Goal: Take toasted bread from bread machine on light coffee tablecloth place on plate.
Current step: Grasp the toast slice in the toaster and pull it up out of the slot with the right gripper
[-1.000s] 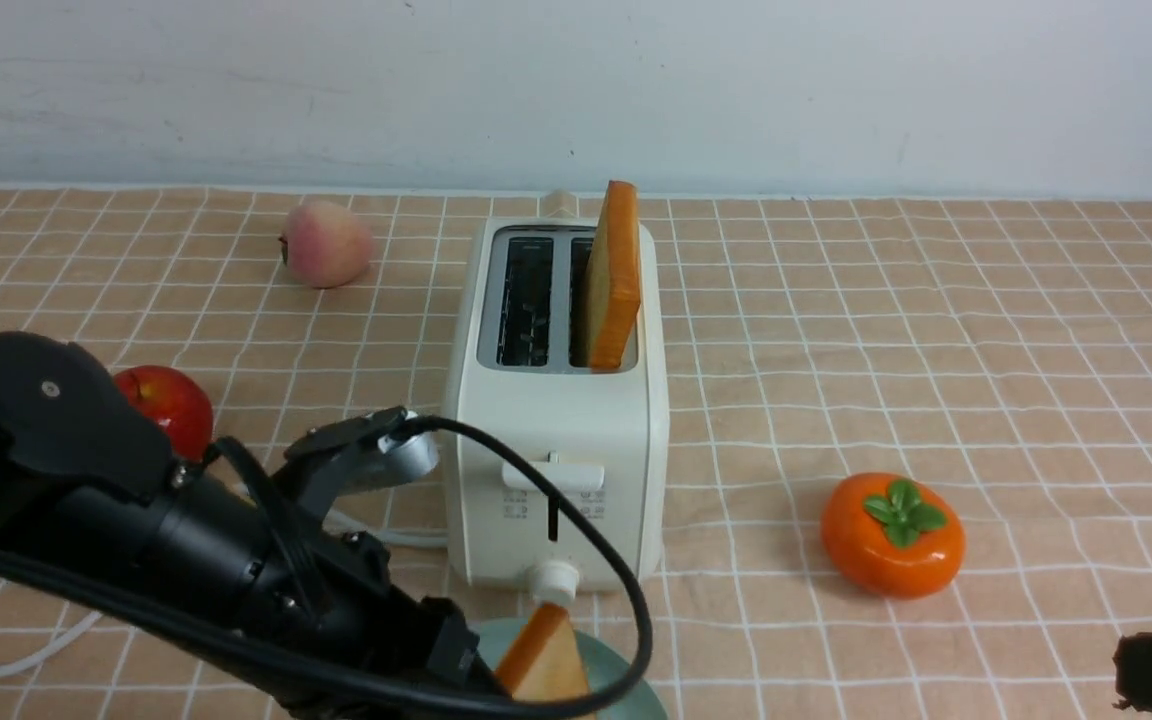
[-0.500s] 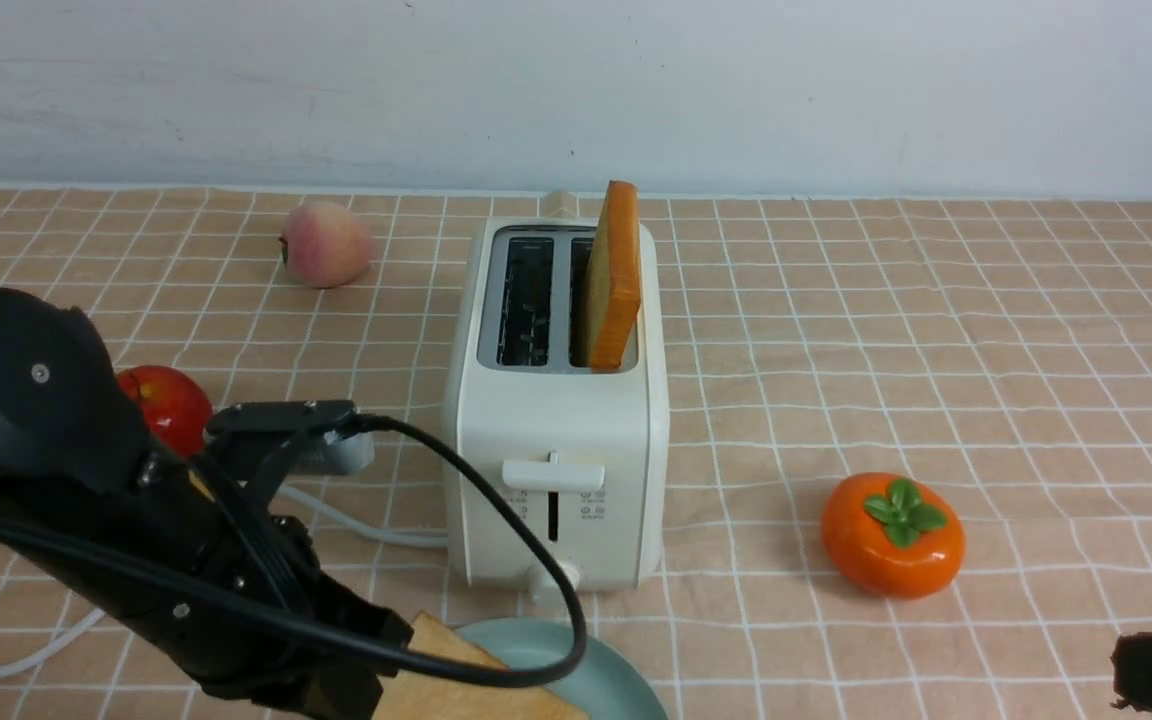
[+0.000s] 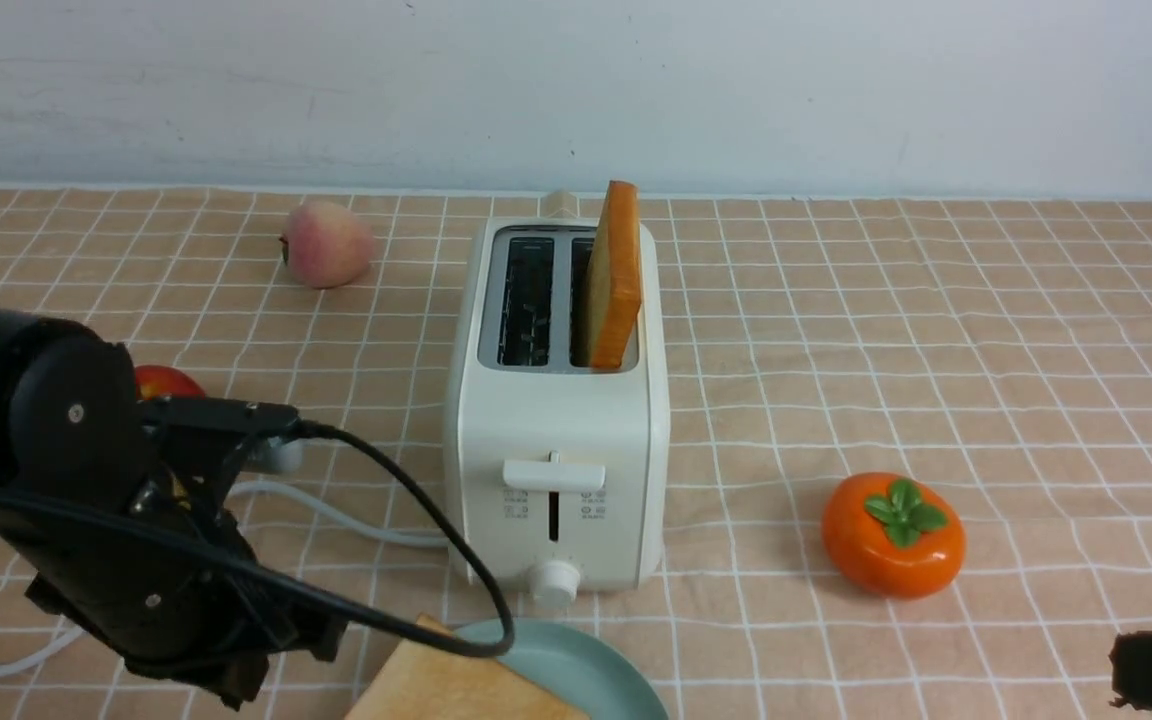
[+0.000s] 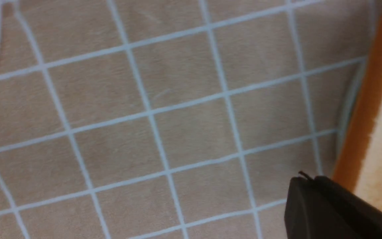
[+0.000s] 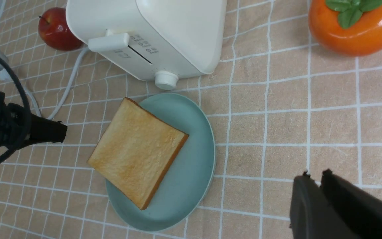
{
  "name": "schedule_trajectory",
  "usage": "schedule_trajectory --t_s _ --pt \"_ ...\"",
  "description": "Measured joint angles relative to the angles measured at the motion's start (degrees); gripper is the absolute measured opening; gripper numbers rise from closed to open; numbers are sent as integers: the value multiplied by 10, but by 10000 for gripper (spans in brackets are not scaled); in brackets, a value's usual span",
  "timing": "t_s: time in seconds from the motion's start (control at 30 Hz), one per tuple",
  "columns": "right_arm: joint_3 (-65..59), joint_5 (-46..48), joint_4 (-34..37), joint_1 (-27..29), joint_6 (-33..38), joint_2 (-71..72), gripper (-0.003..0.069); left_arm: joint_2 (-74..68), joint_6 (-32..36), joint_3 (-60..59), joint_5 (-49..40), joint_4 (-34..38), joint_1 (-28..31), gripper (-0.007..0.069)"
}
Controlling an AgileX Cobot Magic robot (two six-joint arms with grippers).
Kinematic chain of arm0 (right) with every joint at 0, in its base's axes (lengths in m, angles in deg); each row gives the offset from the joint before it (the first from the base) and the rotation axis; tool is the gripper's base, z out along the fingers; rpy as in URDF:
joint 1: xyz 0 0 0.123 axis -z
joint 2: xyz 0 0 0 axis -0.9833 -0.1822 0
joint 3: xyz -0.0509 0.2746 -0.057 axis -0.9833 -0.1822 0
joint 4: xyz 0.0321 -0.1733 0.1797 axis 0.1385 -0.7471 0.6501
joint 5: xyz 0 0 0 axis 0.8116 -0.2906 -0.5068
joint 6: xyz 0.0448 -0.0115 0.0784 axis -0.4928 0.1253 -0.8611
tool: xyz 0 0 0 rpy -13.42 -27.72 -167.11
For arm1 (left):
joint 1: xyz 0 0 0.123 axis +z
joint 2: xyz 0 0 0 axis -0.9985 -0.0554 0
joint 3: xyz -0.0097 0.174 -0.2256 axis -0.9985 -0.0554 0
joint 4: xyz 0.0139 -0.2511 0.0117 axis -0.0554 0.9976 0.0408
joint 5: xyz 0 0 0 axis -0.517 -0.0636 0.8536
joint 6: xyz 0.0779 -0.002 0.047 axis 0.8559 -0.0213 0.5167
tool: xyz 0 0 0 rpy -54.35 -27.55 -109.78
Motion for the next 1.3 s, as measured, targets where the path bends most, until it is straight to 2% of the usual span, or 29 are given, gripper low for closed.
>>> schedule_trajectory --t_s 0.13,0.33,0.5,0.6,0.77,0.8,0.83,0.87,0.97,1.1,1.2,1.3 --pt "0 0 0 0 0 0 63 -52 -10 0 11 18 0 -14" --pt "0 0 0 0 0 0 64 -107 95 0 -16 164 0 -14" --pt "0 -5 2 0 0 0 71 -91 123 0 -39 197 0 -14" --pt "0 -23 3 0 0 0 73 -74 124 0 -41 190 0 -14" --pt "43 4 6 0 0 -37 66 -22 84 0 -46 122 0 -14" --pt "78 36 7 0 0 -75 48 9 52 0 -47 79 0 -14" --pt "82 40 7 0 0 -80 46 13 47 0 -47 79 0 -14" --pt "124 71 7 0 0 -126 20 56 6 0 -52 38 0 -14" --pt "188 96 6 -16 0 -191 1 137 -47 0 -62 -2 0 -14" --pt "256 71 -10 -87 -10 -250 1 266 -70 0 -64 -10 0 -14" --pt "292 23 -45 -151 -49 -290 14 352 -74 0 -64 -10 0 -14" --pt "340 -26 -84 -206 -98 -346 71 451 -84 0 -72 -10 0 -14"
